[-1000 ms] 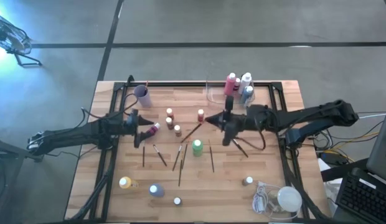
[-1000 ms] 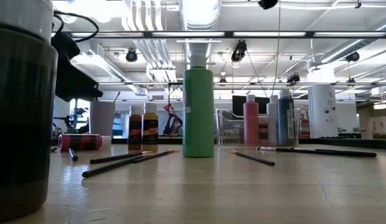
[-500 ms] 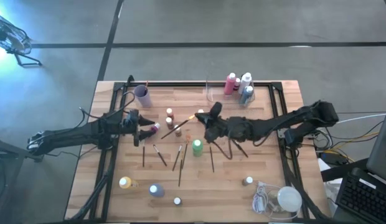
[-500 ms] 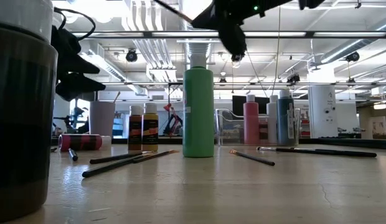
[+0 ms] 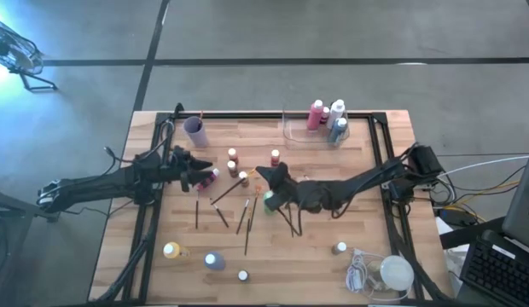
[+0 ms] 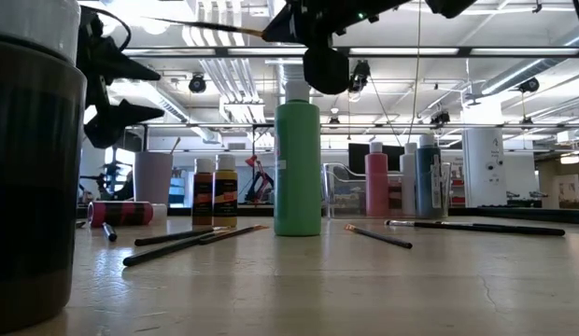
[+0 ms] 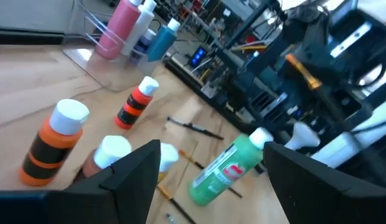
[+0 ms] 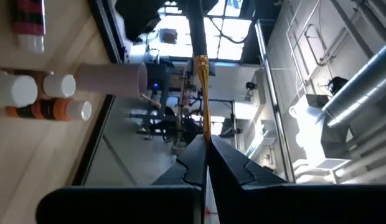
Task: Pick & Place Paint Supplies
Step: Put the gold paint brush into the violet cup
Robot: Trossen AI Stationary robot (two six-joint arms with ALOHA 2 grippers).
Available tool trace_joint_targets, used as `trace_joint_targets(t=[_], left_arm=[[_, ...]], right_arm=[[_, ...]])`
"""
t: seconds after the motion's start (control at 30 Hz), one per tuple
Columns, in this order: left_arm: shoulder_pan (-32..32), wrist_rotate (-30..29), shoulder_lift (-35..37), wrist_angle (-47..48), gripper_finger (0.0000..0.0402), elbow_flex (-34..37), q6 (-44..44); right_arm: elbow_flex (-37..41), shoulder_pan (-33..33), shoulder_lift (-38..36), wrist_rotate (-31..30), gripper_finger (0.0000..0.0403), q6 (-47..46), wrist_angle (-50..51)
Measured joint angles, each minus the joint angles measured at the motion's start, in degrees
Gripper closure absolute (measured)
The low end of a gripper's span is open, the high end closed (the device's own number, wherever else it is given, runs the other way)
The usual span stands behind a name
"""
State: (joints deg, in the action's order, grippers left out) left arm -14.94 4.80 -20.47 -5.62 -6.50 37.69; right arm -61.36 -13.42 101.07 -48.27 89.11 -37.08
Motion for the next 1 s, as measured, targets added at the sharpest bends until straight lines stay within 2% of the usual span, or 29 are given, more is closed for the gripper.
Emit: trace_joint_targets(t=[0.23,0.43,0.53,0.73,1.0], left_arm=[[0.0,1.3,-0.4,-0.3,0.0113,-0.4,0.1],[0.0,10.1,-2.5,-0.3,0.0113,-4.9,0.4],[0.0,12.2,-4.5,-0.1,0.0113,-8.4,-1.5],[0.0,12.9,-12.5,1.4,0.0113,-14.6,-3.6],[0.0,19.1,-26.8,2.2,0.0113,-22.6,-3.1]], right_arm=[[-1.4,-0.9,1.1,-1.3,0.0394,1.8,0.3],[-1.2,-1.4,1.1,-0.7,0.0394,4.0,0.5],[-1.2,-2.0,1.1,0.7,0.0394,4.1,1.5],[-1.1,-3.3,1.2,2.1,0.0394,4.1,1.8],[-1.1,-3.5,1.2,1.8,0.0394,4.1,1.8]])
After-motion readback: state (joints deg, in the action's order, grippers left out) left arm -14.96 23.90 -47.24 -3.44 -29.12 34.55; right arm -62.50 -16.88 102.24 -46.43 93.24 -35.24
